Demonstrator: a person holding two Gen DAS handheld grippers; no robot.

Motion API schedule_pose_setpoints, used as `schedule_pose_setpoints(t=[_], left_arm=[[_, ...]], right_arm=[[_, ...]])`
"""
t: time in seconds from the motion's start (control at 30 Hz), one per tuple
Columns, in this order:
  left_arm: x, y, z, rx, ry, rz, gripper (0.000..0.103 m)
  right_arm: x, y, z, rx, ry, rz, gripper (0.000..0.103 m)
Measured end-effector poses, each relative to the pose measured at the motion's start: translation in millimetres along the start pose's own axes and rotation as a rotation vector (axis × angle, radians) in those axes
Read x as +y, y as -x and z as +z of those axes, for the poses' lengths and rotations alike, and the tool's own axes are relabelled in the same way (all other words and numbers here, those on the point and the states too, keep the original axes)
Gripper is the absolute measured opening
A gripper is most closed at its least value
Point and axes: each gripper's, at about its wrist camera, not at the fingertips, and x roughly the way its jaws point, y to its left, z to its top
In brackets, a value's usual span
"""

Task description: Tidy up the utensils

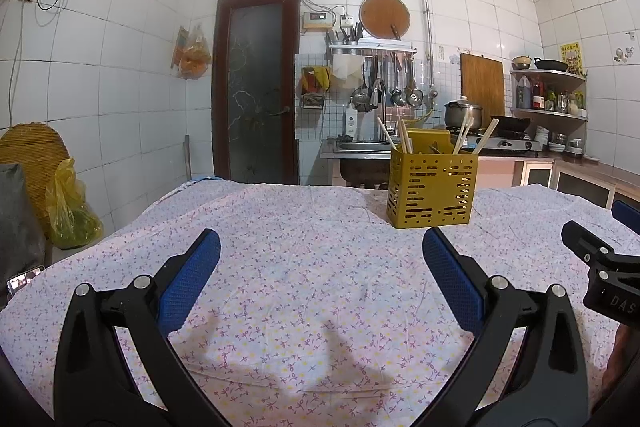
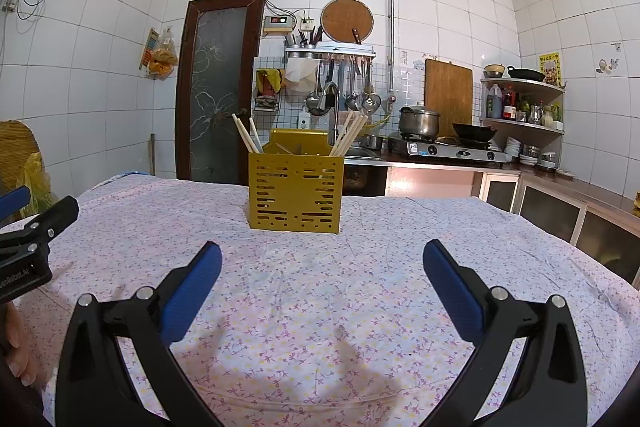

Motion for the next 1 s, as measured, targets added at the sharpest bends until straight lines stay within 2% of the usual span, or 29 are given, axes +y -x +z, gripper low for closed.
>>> schedule_pose_setpoints(t=[1.0], left_arm=[[0.5, -1.5, 1.6, -0.005, 0.002, 0.0, 0.098]], right_arm=[[-4.1, -0.1, 0.4, -0.001, -0.003, -0.004, 0.098]])
